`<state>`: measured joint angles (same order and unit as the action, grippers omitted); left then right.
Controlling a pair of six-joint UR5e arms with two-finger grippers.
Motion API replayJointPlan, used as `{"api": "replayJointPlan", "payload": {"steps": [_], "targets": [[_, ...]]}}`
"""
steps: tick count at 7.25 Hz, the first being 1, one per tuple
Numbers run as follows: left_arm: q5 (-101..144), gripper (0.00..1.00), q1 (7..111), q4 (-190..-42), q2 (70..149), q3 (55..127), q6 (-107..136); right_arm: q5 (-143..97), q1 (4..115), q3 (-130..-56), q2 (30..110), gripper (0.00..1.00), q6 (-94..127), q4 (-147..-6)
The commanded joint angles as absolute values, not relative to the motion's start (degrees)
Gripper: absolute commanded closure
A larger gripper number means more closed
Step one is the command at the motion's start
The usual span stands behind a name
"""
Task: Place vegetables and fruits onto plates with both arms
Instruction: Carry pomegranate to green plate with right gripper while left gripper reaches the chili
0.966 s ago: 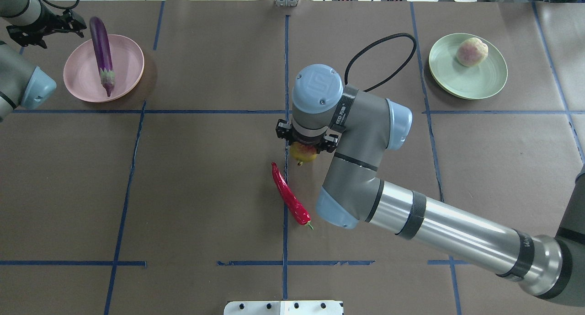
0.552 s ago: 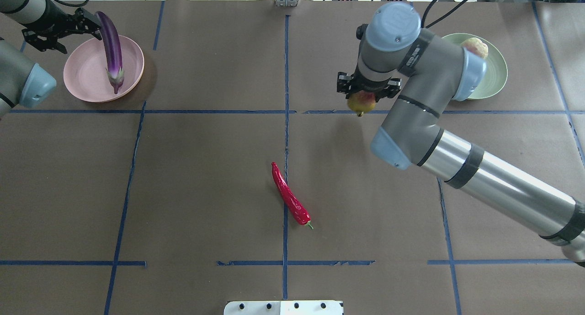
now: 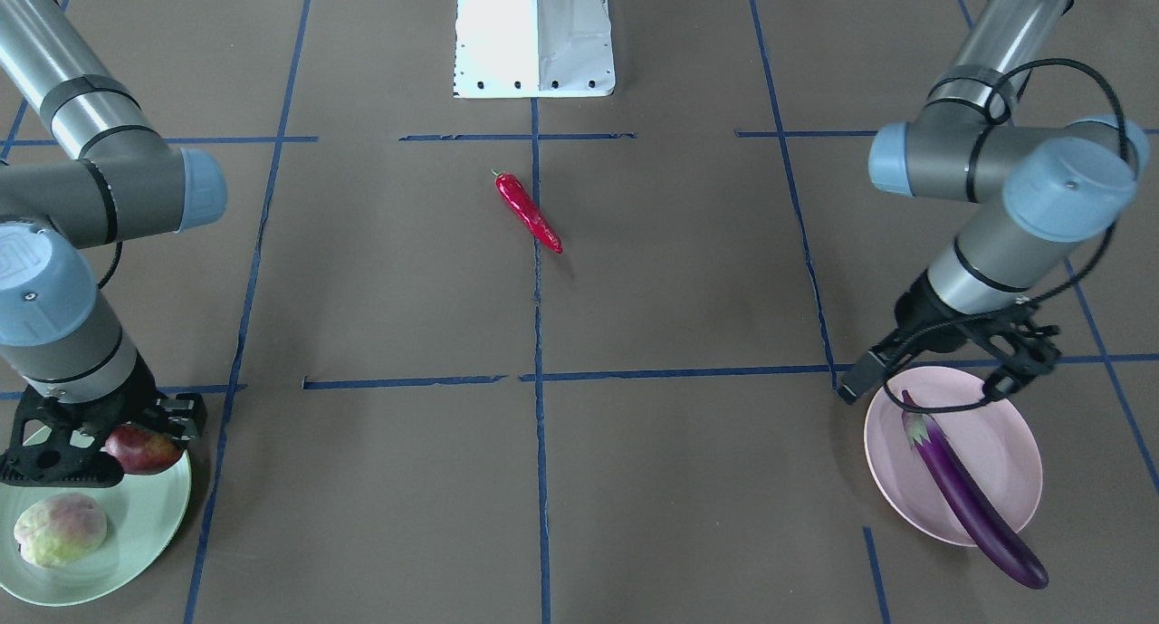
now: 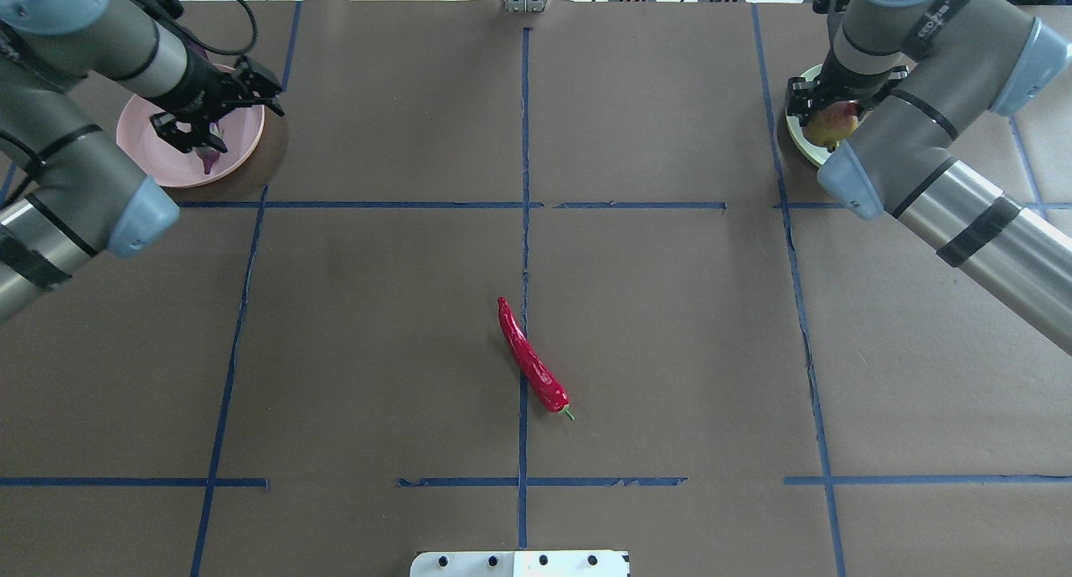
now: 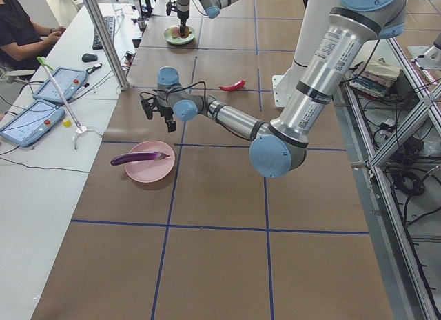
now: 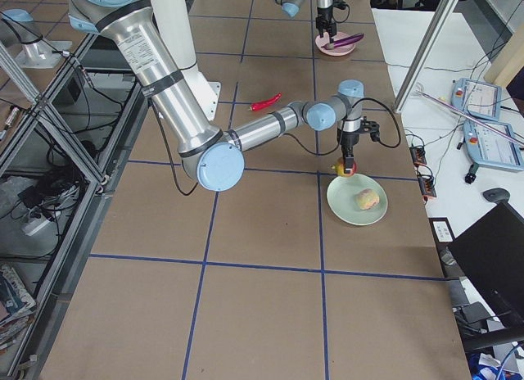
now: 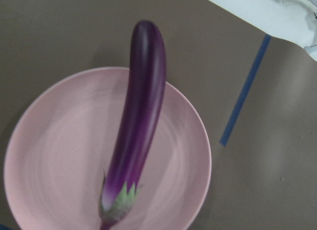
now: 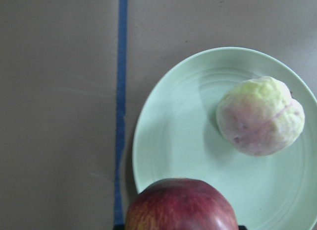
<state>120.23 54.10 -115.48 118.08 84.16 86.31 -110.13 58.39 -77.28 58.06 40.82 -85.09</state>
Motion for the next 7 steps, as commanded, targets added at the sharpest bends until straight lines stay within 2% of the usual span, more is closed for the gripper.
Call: {"api": "replayJointPlan", "payload": {"steps": [1,2,3,4,7], "targets": [[111.94,0.00,42.51,-114.79,119.44,88.14,92.97,-110.04,60.73,-72.00,59.67,0.96,36.48,-80.10],[106.23,0.00,37.32,-110.61,121.62,88.50,94.55,-109.95,60.47,-71.63,59.59,0.81,36.74,-80.07],[106.26,0.00,35.44,-101.00,125.82,92.07,98.31,-110.04,60.56,-71.54,59.68,0.02,36.56,-79.98],[106.17,0.00,31.94,-95.33,128.38,94.72,102.70,-110.21,60.64,-71.54,59.68,0.00,36.13,-79.89],[104.34,0.02,24.36,-95.27,132.01,92.73,109.33,-114.40,62.57,-73.47,59.76,0.00,36.39,-77.88]]}}
